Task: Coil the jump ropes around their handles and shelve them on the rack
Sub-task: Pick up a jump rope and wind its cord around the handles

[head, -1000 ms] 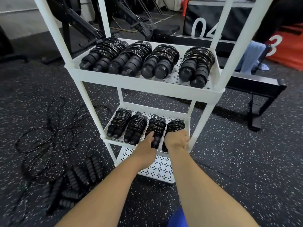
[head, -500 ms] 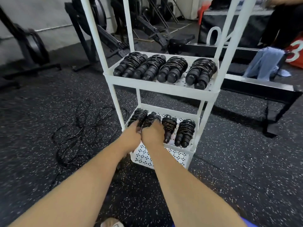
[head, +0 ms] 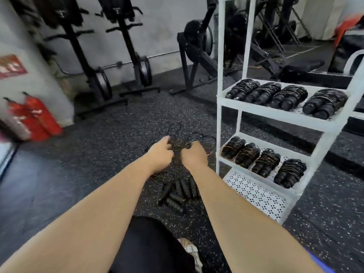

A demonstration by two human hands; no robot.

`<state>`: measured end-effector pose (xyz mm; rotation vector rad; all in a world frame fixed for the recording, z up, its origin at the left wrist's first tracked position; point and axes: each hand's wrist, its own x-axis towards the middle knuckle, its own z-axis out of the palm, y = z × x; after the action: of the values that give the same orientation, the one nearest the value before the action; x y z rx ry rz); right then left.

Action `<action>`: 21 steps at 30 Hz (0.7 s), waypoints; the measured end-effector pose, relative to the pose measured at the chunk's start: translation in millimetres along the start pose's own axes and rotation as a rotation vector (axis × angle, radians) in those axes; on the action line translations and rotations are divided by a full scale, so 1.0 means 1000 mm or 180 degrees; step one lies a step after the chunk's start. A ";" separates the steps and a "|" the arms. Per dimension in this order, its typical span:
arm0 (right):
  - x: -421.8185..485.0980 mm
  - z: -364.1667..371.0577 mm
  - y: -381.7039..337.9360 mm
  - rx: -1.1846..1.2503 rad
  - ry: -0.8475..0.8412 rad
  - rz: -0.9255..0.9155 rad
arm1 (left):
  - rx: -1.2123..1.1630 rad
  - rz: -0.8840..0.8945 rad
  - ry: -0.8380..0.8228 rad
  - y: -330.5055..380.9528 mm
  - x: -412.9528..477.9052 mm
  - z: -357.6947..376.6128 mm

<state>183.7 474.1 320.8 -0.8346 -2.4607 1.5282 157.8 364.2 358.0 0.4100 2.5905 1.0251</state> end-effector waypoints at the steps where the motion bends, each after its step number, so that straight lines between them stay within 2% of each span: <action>1: -0.003 0.005 -0.004 -0.0028 -0.0063 -0.0028 | -0.0011 -0.0057 0.0044 -0.006 -0.004 -0.008; 5: -0.002 0.025 -0.012 -0.0175 -0.0330 -0.0157 | -0.0093 -0.0174 0.0222 -0.028 -0.010 -0.029; 9: 0.015 0.047 -0.007 -0.0371 -0.0525 -0.0257 | -0.0248 -0.0383 0.0113 -0.058 0.006 -0.033; 21: 0.128 0.157 0.044 -0.0598 -0.0872 0.0219 | -0.0512 -0.0947 0.0061 -0.195 0.128 -0.010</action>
<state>33.0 431.1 185.4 -0.7920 -2.8363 1.5438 10.1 270.0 204.3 -0.0256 2.4637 1.1203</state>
